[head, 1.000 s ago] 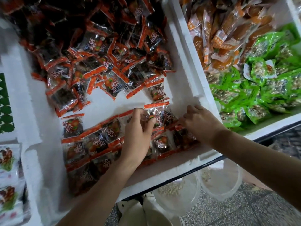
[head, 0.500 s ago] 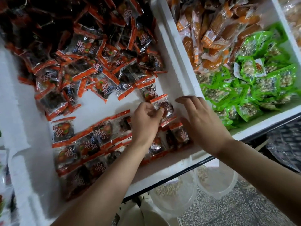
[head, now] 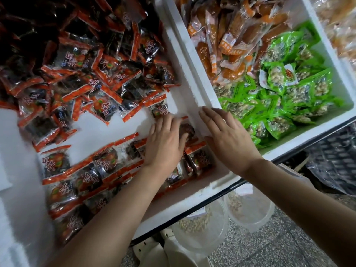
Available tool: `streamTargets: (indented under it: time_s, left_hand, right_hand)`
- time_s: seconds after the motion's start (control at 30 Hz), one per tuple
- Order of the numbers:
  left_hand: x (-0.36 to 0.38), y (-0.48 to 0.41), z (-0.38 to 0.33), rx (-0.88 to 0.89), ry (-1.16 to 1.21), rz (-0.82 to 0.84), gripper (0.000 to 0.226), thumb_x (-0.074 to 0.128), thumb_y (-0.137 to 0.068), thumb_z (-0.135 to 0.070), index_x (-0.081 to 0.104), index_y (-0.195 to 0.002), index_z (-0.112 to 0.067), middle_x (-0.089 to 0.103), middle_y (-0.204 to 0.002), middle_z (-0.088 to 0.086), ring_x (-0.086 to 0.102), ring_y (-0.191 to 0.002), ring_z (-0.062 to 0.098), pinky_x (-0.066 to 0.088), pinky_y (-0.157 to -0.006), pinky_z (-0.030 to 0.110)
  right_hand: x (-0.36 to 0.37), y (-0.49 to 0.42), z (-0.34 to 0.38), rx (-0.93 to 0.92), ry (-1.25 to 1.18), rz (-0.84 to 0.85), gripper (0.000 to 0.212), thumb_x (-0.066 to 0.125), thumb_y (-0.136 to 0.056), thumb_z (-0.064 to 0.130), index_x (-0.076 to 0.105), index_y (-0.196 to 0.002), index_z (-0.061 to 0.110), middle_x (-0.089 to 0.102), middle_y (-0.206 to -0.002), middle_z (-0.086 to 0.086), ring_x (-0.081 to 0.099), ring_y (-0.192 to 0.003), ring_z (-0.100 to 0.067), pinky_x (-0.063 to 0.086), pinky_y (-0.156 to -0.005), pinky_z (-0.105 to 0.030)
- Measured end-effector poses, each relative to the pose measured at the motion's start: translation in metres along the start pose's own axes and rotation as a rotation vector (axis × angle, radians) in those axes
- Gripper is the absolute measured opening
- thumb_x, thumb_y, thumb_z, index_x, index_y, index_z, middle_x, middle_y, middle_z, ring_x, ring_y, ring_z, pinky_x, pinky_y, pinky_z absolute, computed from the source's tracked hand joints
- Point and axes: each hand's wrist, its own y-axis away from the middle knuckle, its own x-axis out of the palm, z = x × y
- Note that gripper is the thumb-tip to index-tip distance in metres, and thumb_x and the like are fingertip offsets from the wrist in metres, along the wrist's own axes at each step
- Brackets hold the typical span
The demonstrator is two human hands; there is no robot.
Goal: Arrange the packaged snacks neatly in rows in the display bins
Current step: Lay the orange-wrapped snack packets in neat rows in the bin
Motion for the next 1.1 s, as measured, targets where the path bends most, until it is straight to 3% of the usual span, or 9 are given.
streamTargets:
  time_s: [0.1, 0.27, 0.43, 0.6, 0.7, 0.83, 0.93, 1.1]
  left_hand:
    - [0.007, 0.008, 0.008, 0.101, -0.045, 0.074, 0.033, 0.065, -0.086, -0.023, 0.062, -0.115, -0.007, 0.058, -0.121, 0.011, 0.055, -0.114, 0.028, 0.044, -0.097, 0.04]
    - [0.011, -0.003, 0.005, 0.035, 0.039, 0.143, 0.033, 0.067, -0.085, -0.013, 0.058, -0.116, -0.008, 0.053, -0.122, 0.01, 0.05, -0.115, 0.028, 0.043, -0.099, 0.039]
    - [0.005, -0.003, 0.006, 0.035, 0.004, 0.088, 0.042, 0.068, -0.085, -0.02, 0.053, -0.122, -0.01, 0.052, -0.126, 0.007, 0.051, -0.115, 0.025, 0.041, -0.098, 0.038]
    - [-0.026, 0.0, 0.04, -0.114, 0.091, -0.126, 0.029, 0.063, -0.087, -0.016, 0.054, -0.112, -0.004, 0.052, -0.116, 0.014, 0.054, -0.106, 0.029, 0.048, -0.088, 0.04]
    - [-0.042, -0.012, 0.066, -0.352, 0.218, -0.199, 0.03, 0.059, -0.091, -0.015, 0.05, -0.117, -0.002, 0.049, -0.119, 0.015, 0.051, -0.107, 0.027, 0.042, -0.087, 0.029]
    - [-0.046, -0.03, 0.078, -0.554, 0.363, -0.23, 0.043, 0.058, -0.093, -0.02, 0.043, -0.128, -0.001, 0.044, -0.13, 0.015, 0.049, -0.114, 0.025, 0.043, -0.091, 0.025]
    - [-0.047, -0.042, 0.077, -0.677, 0.383, -0.238, 0.054, 0.062, -0.09, -0.028, 0.041, -0.132, 0.0, 0.038, -0.136, 0.016, 0.042, -0.122, 0.026, 0.03, -0.094, 0.02]
    - [-0.05, -0.06, 0.085, -0.769, 0.405, -0.183, 0.063, 0.067, -0.085, -0.035, 0.04, -0.137, -0.012, 0.034, -0.137, 0.011, 0.036, -0.128, 0.024, 0.03, -0.101, 0.025]
  right_hand:
    - [0.0, 0.001, -0.001, -0.004, -0.007, 0.012, 0.062, 0.065, -0.081, 0.014, 0.043, -0.137, 0.001, 0.048, -0.139, -0.014, 0.043, -0.121, -0.03, 0.043, -0.096, -0.043]
    - [-0.001, 0.001, 0.0, 0.003, -0.006, -0.001, 0.057, 0.068, -0.078, 0.01, 0.05, -0.131, 0.004, 0.049, -0.137, -0.013, 0.042, -0.12, -0.029, 0.044, -0.093, -0.042]
    - [-0.006, -0.003, 0.01, 0.002, -0.054, -0.055, 0.037, 0.052, -0.089, 0.015, 0.054, -0.124, 0.007, 0.053, -0.131, -0.013, 0.044, -0.119, -0.029, 0.036, -0.093, -0.037]
    - [-0.008, -0.035, 0.033, -0.012, -0.313, -0.006, 0.037, 0.052, -0.089, 0.006, 0.051, -0.125, 0.004, 0.053, -0.122, -0.015, 0.051, -0.109, -0.032, 0.041, -0.092, -0.037]
    - [-0.001, -0.065, 0.052, 0.048, -0.357, 0.084, 0.042, 0.049, -0.093, 0.008, 0.04, -0.134, 0.006, 0.046, -0.128, -0.013, 0.045, -0.116, -0.03, 0.042, -0.095, -0.038]
    - [0.015, -0.094, 0.065, 0.222, -0.405, 0.189, 0.049, 0.047, -0.095, 0.013, 0.027, -0.139, 0.007, 0.045, -0.131, -0.015, 0.045, -0.12, -0.032, 0.041, -0.095, -0.04]
    - [0.02, -0.105, 0.067, 0.304, -0.429, 0.25, 0.046, 0.054, -0.093, 0.019, 0.031, -0.132, 0.009, 0.052, -0.123, -0.015, 0.051, -0.113, -0.034, 0.043, -0.087, -0.042]
    - [0.013, -0.112, 0.062, 0.296, -0.403, 0.253, 0.046, 0.064, -0.086, 0.035, 0.045, -0.123, 0.014, 0.059, -0.114, -0.01, 0.059, -0.099, -0.032, 0.046, -0.074, -0.038]
